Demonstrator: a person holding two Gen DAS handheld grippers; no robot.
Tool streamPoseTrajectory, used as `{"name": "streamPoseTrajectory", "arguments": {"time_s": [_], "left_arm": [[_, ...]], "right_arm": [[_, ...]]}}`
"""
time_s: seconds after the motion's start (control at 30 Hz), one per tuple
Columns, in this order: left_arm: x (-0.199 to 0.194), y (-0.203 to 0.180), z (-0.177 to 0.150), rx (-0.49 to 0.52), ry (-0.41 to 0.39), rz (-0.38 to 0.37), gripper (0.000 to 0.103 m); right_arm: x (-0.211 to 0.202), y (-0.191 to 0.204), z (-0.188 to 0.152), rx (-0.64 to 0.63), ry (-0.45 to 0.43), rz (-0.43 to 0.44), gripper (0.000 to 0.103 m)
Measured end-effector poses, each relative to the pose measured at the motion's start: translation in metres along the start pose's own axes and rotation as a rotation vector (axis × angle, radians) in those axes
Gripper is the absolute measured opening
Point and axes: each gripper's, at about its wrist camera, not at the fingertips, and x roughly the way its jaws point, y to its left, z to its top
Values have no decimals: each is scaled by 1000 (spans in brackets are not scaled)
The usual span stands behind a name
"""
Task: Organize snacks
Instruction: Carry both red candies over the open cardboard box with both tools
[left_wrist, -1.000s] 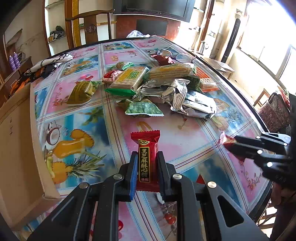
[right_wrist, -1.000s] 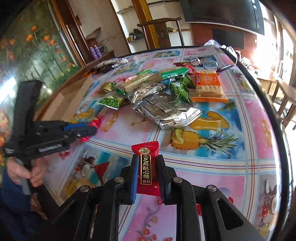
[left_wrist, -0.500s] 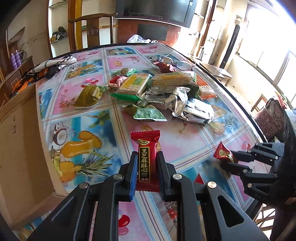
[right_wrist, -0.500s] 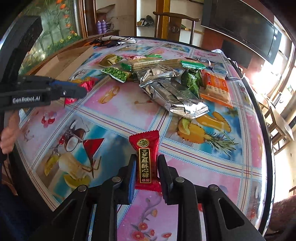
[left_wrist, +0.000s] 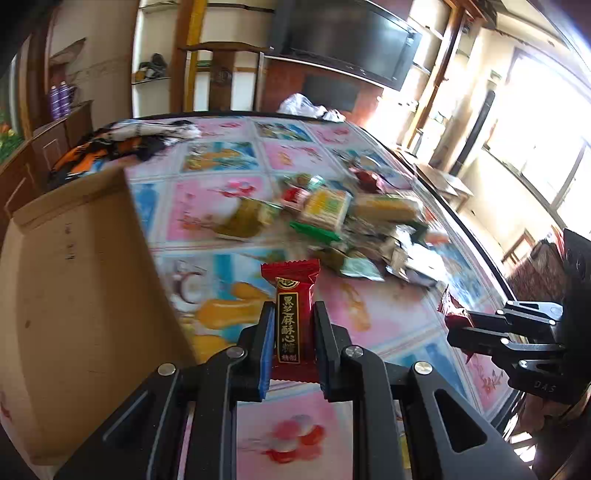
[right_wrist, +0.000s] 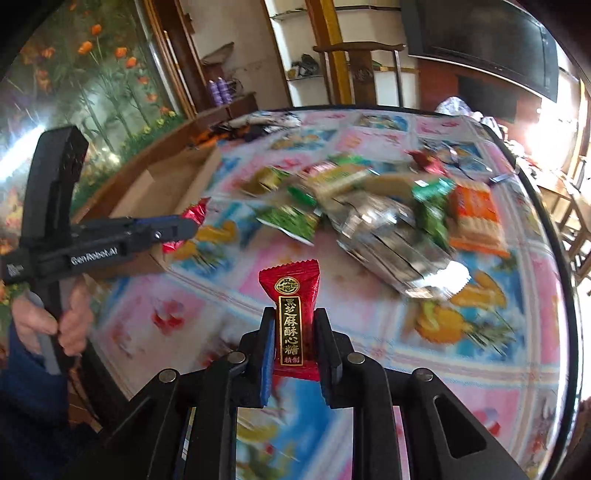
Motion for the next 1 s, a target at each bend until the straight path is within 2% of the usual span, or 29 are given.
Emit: {"name": "streamPoseTrajectory", "arguments": {"time_s": [0.37,0.57,0.77,1.0], "left_arm": [[-34,83,13,-115,-82,82,19],[-47,129,24,-155,-89,127,19],[-43,181,43,-200,-66,196,19],[-2,231,65,-257,21,254,19]], "right_arm": [[42,68,61,-37,12,138,21],[68,101,103,-39,24,203,21],[104,134,149,-34,53,253,21],[169,164,191,6,109,256,22]]}}
